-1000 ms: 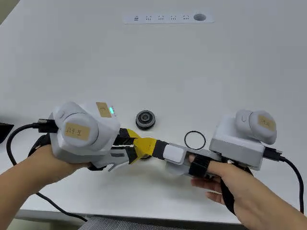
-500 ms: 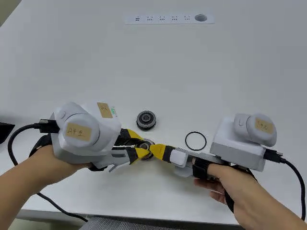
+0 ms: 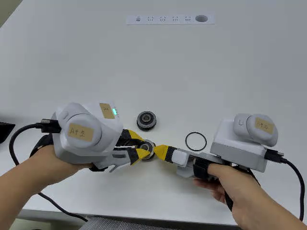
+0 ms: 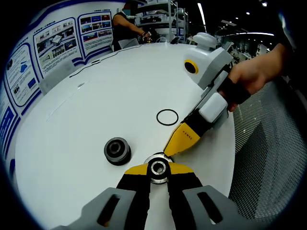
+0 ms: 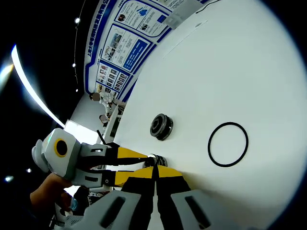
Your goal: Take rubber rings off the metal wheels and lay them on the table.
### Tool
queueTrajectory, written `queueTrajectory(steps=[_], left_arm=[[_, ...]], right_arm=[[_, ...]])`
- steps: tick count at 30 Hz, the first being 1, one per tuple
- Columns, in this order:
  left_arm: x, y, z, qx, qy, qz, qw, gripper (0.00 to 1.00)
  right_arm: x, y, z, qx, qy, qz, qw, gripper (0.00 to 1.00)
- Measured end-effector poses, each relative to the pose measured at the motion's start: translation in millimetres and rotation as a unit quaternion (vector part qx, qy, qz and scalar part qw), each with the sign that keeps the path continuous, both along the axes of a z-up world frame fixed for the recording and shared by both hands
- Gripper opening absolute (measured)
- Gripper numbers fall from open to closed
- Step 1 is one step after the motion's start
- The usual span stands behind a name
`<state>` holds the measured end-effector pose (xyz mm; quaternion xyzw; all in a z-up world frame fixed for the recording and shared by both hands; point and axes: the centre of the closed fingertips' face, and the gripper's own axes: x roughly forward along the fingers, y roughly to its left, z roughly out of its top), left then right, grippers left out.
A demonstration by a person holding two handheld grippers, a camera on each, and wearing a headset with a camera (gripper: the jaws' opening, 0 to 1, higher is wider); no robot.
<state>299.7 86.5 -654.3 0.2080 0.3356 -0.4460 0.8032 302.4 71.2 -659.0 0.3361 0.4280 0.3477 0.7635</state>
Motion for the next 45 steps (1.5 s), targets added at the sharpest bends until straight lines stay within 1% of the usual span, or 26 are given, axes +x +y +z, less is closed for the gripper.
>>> queueTrajectory(steps=[5, 14, 16, 21, 26, 32, 34, 45], left_arm=[[-0.3, 0.1, -0.1, 0.0, -0.001, 0.001, 1.0, 0.13], [0.0, 0.1, 0.0, -0.001, -0.003, 0.003, 1.0, 0.13], [0.0, 0.1, -0.1, -0.002, -0.003, 0.003, 1.0, 0.13], [-0.1, -0.3, 0.0, -0.002, -0.003, 0.003, 1.0, 0.13], [-0.4, -0.3, 0.0, -0.005, -0.003, 0.005, 1.0, 0.13], [-0.8, -0.5, -0.1, -0.005, -0.004, 0.007, 1.0, 0.13], [-0.9, -0.5, -0.1, -0.005, -0.004, 0.006, 1.0, 0.13], [-0.6, -0.2, 0.2, -0.005, -0.007, 0.004, 1.0, 0.13]], right_arm=[[-0.4, 0.5, 1.8, -0.002, -0.001, -0.001, 1.0, 0.01], [-1.2, 4.9, 5.2, -0.015, -0.022, 0.01, 0.9996, 0.01], [-1.4, 6.1, 5.3, -0.031, -0.04, 0.023, 0.9984, 0.01], [-1.3, 6.3, 4.5, -0.032, -0.038, 0.023, 0.9985, 0.01], [-2.3, 9.3, 6.0, -0.042, -0.052, 0.031, 0.9973, 0.01], [-3.2, 11.0, 8.0, -0.037, -0.055, 0.034, 0.9972, 0.01], [-3.0, 10.5, 8.4, -0.042, -0.059, 0.035, 0.9968, 0.01], [-4.1, 10.4, 12.4, -0.032, -0.057, 0.036, 0.9972, 0.01]])
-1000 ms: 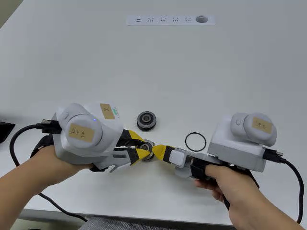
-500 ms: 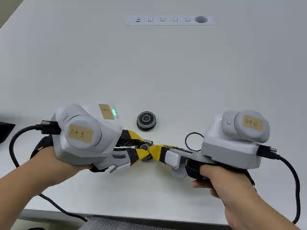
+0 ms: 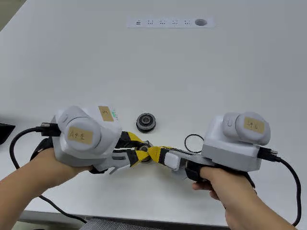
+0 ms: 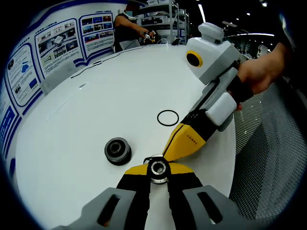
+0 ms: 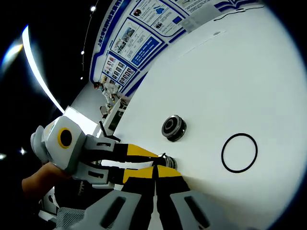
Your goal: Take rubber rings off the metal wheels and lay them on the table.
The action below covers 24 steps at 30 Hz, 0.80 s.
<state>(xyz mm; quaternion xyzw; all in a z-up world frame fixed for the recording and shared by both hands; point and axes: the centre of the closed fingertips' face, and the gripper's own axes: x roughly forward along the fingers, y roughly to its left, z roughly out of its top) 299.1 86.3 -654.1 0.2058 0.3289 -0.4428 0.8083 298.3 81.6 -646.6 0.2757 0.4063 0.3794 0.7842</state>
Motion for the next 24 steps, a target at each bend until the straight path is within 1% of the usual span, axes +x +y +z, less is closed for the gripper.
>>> queueTrajectory(steps=[10, 11, 12, 13, 15, 16, 18, 20, 24], left_arm=[[0.4, -0.2, 0.1, 0.001, -0.002, -0.003, 1.0, 0.13], [0.3, -0.2, 0.1, 0.0, -0.002, -0.002, 1.0, 0.13], [0.2, -0.3, 0.1, 0.0, -0.002, -0.002, 1.0, 0.13], [0.1, -0.4, 0.1, 0.001, -0.003, -0.003, 1.0, 0.13], [-0.1, -0.8, 0.1, 0.006, -0.005, -0.006, 1.0, 0.13], [-0.1, -0.8, 0.0, 0.005, -0.003, -0.004, 1.0, 0.13], [0.2, -0.5, -0.1, 0.003, 0.0, 0.002, 1.0, 0.13], [0.4, -0.3, -0.1, 0.001, 0.001, 0.007, 1.0, 0.13], [0.3, -0.5, -0.2, 0.003, -0.001, 0.007, 1.0, 0.14]], right_arm=[[-4.4, 0.3, 5.6, 0.016, 0.004, 0.003, 0.9999, 0.01], [-4.6, -0.2, 6.2, 0.024, 0.013, -0.002, 0.9996, 0.01], [-4.6, 0.3, 7.4, 0.038, 0.029, -0.013, 0.9988, 0.01], [-4.4, -0.1, 6.6, 0.053, 0.048, -0.026, 0.9971, 0.01], [-3.4, -1.6, 3.8, 0.069, 0.069, -0.043, 0.9943, 0.01], [-3.6, -2.8, 2.4, 0.062, 0.059, -0.037, 0.9956, 0.01], [-3.1, -1.9, 3.5, 0.053, 0.052, -0.032, 0.9967, 0.01], [-2.6, -0.5, 3.7, 0.051, 0.051, -0.032, 0.9969, 0.01], [-2.8, -0.3, 2.6, 0.046, 0.051, -0.03, 0.9972, 0.01]])
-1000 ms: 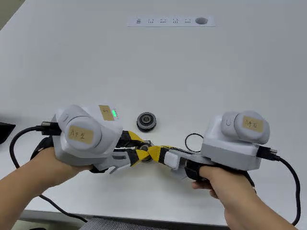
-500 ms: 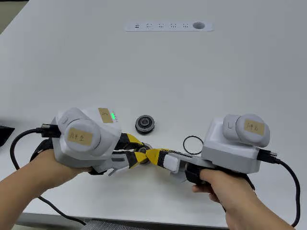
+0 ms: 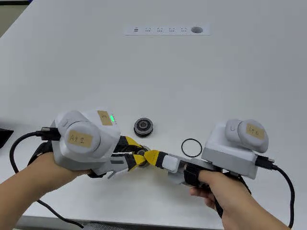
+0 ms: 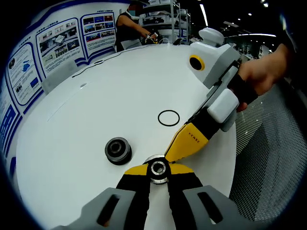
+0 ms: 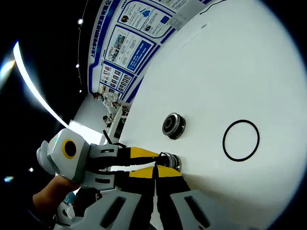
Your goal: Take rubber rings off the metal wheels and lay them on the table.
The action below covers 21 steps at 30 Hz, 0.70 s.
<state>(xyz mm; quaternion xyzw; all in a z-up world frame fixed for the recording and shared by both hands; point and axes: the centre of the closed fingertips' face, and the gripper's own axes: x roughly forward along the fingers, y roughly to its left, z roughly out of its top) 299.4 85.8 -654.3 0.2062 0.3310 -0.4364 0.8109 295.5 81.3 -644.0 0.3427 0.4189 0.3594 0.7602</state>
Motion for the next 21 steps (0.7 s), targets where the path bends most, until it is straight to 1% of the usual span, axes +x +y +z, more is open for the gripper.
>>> queueTrajectory(steps=[5, 10, 15, 19, 21], left_arm=[[0.1, 0.4, 0.2, -0.001, 0.003, 0.008, 1.0, 0.14], [-0.6, 0.1, 0.6, 0.003, 0.001, 0.011, 0.9999, 0.14], [0.4, 0.1, 1.8, 0.002, 0.0, 0.012, 0.9999, 0.14], [-0.1, 0.7, 3.4, 0.005, -0.002, 0.01, 0.9999, 0.13], [-0.6, 0.8, 4.8, 0.002, -0.001, 0.011, 0.9999, 0.13]], right_arm=[[0.0, -0.5, -0.9, -0.005, 0.0, 0.002, 1.0, 0.01], [-0.7, -2.0, -2.0, -0.015, 0.0, 0.001, 0.9999, 0.01], [-1.8, -1.6, -3.3, -0.017, 0.006, 0.002, 0.9998, 0.01], [-1.7, -0.6, -2.6, -0.016, 0.005, 0.002, 0.9999, 0.01], [-1.2, -0.6, -2.8, -0.016, 0.005, 0.001, 0.9999, 0.01]])
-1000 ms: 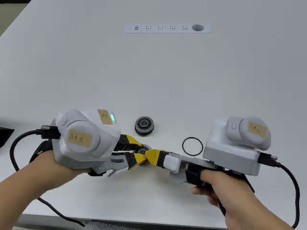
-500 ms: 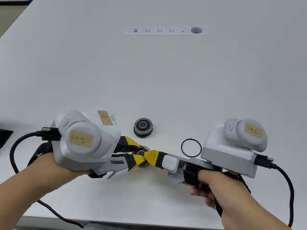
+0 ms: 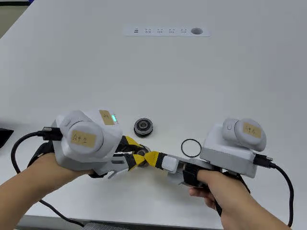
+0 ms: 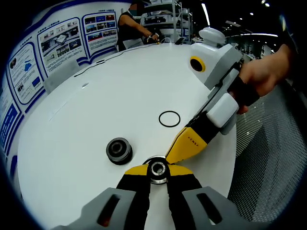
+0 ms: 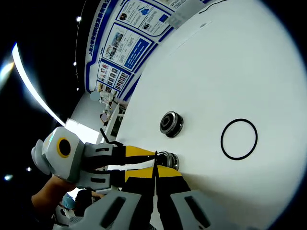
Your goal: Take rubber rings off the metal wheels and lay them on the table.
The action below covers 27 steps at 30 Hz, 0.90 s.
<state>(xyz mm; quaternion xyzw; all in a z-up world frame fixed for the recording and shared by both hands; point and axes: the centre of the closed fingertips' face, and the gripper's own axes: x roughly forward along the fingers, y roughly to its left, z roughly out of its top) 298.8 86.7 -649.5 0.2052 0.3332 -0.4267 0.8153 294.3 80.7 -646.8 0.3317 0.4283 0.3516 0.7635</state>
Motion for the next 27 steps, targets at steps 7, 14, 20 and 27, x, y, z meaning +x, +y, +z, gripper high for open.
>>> queueTrajectory(steps=[7, 14, 20, 27], left_arm=[[-0.8, 7.4, 4.9, -0.005, -0.003, 0.01, 0.9999, 0.13], [-2.4, 16.3, 12.0, -0.005, -0.011, 0.02, 0.9997, 0.14], [-0.9, 22.7, 17.5, -0.007, -0.018, 0.031, 0.9993, 0.15], [2.0, 25.9, 25.4, -0.011, -0.028, 0.044, 0.9986, 0.16]], right_arm=[[0.1, 3.5, 1.3, 0.002, 0.001, 0.001, 1.0, 0.01], [1.3, 5.3, 5.2, 0.009, -0.001, 0.0, 1.0, 0.01], [6.2, 2.4, 15.3, 0.026, -0.005, -0.012, 0.9996, 0.02], [24.1, -22.1, 22.1, 0.029, -0.016, -0.061, 0.9976, 0.02]])
